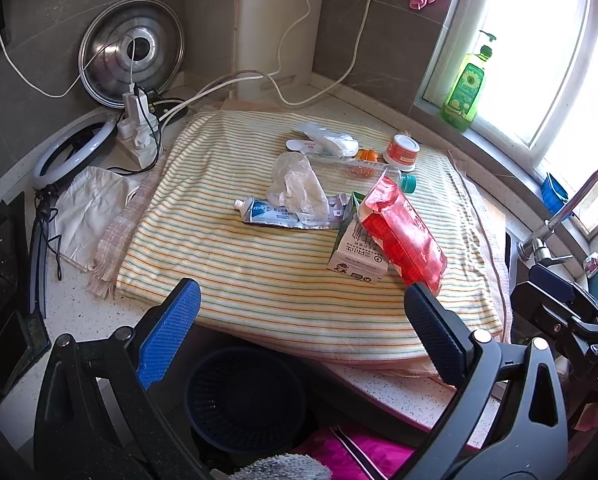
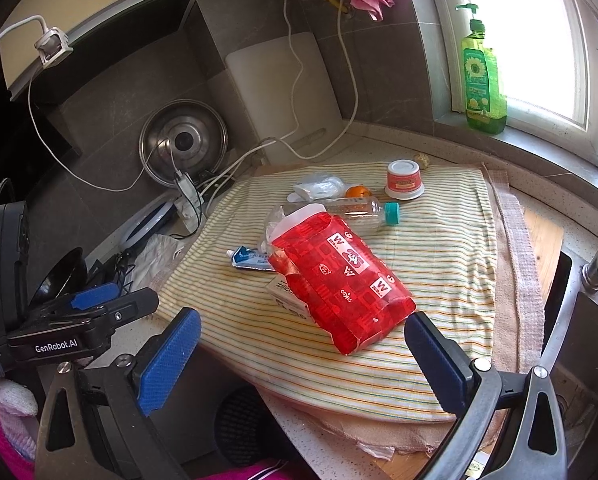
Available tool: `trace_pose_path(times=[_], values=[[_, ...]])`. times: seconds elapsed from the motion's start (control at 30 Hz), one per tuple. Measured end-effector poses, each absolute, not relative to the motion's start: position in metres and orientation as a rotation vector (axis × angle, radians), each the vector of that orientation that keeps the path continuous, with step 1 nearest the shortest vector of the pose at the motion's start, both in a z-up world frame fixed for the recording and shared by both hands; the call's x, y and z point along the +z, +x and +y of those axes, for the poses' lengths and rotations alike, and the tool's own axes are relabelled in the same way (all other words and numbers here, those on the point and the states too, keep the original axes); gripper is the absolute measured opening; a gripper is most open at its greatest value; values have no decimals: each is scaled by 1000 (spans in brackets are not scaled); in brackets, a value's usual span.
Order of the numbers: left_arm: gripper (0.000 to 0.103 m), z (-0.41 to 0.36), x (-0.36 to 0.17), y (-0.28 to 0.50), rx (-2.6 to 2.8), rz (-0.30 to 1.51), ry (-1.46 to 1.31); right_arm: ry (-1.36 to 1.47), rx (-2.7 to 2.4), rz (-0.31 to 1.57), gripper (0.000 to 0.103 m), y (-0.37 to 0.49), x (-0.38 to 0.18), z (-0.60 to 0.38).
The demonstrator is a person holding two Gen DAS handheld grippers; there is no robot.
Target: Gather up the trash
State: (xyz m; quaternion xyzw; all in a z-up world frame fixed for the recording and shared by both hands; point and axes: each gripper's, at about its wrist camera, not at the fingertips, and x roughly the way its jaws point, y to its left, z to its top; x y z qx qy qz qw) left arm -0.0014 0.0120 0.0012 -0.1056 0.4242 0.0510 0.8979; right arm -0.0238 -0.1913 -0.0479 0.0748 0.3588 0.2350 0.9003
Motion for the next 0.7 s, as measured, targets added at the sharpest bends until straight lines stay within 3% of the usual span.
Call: trace_pose_path(times=[0.7], values=[[103, 12, 2, -2, 103, 879, -222, 159, 498, 758, 103, -21, -53, -187]])
